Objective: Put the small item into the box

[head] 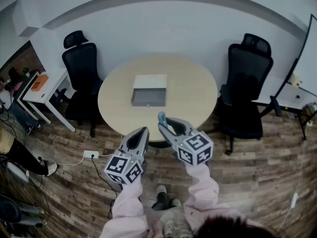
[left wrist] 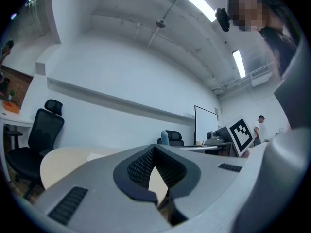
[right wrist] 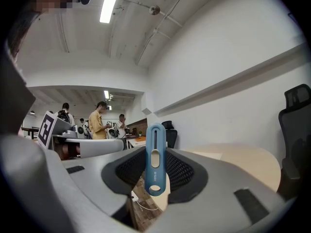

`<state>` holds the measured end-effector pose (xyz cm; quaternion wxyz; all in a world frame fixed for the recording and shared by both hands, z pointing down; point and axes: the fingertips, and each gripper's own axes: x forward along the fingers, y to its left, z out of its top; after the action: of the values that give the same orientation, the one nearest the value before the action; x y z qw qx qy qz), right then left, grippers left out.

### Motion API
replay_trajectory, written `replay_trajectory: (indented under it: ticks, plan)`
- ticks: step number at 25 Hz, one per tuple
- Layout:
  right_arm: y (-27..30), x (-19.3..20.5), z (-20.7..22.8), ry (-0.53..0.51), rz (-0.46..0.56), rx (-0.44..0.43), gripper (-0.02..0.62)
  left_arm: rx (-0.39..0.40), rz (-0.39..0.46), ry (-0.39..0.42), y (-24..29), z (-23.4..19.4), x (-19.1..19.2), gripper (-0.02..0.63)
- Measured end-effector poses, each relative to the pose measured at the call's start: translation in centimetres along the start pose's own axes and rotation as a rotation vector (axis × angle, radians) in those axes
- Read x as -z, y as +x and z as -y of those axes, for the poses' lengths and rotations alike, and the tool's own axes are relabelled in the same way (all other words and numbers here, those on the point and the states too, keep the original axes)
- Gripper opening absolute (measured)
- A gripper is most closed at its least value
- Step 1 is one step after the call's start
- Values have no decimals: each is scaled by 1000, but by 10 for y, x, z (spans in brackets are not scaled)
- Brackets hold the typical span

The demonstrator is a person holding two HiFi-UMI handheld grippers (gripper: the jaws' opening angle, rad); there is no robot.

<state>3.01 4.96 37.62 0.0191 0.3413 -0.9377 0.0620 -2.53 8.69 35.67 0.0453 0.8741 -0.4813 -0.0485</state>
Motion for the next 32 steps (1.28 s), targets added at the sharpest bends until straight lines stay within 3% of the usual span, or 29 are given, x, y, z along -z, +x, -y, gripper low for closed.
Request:
replay_trajectory:
  ticks: [14,32]
  plan:
    - [64,10,30,2,-44,32,133,28,-19,-24,41,-65,5,11]
    - [115,20,60,31,-74,62,132,76,-45,-52,78,-113,15,11]
